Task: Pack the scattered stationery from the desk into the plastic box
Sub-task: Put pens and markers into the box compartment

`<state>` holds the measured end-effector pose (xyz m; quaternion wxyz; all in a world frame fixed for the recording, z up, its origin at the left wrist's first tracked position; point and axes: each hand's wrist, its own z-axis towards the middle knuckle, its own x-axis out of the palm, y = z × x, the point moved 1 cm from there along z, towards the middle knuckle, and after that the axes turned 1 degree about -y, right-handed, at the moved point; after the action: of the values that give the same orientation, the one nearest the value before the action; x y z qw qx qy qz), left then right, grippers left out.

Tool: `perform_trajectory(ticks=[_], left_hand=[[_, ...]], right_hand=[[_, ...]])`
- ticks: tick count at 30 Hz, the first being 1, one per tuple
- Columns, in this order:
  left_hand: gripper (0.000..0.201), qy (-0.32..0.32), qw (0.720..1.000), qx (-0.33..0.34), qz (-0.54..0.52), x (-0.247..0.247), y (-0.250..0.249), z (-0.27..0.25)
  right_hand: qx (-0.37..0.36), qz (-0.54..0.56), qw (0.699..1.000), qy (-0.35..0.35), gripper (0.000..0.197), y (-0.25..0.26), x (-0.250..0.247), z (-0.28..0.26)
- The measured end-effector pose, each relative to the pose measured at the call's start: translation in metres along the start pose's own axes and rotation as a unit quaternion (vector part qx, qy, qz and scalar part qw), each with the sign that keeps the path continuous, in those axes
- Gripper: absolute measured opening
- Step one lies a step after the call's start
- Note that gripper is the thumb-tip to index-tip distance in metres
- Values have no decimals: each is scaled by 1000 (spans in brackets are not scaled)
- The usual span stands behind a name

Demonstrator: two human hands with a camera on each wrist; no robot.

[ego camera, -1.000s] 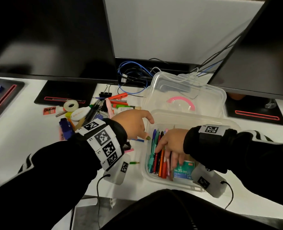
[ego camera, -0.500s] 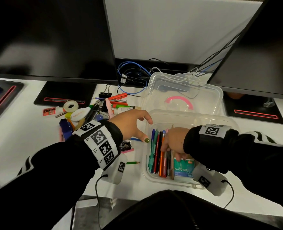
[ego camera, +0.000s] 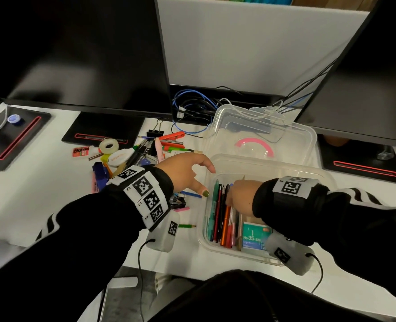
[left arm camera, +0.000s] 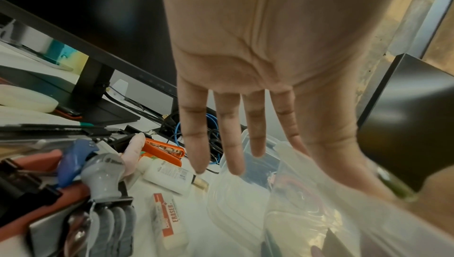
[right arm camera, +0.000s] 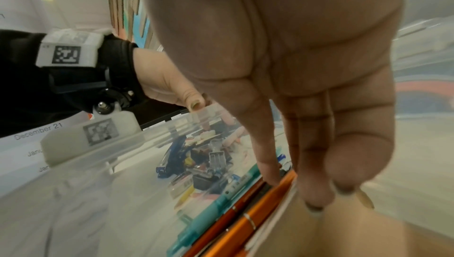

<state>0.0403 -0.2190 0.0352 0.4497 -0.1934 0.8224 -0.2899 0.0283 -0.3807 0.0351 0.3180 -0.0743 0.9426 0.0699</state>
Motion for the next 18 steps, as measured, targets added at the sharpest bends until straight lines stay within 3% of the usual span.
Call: perform_trajectory(ticks=[1, 4, 7, 11, 16, 18], left_hand=[[51, -1, 1000, -1, -6, 0, 1, 0], [50, -8, 1000, -6, -20, 1, 1, -1], [51, -18, 1000, -6, -17, 2, 1, -1], [52, -23, 1000, 1, -16, 2, 3, 0], [51, -9, 999, 18, -34, 2, 7, 3], [51, -5, 999, 32, -36, 2, 9, 4]], right_hand=[[22, -27, 999, 15, 40, -4, 3, 5], [-16, -107, 994, -12, 39, -8, 4, -2], [-46, -106, 993, -30, 35, -7, 3, -6], [-57, 40, 997, -17, 35, -7, -6, -12], [-73, 108, 991, -15, 32, -4, -22, -17], [-69, 133, 988, -44, 30, 1, -28, -17]])
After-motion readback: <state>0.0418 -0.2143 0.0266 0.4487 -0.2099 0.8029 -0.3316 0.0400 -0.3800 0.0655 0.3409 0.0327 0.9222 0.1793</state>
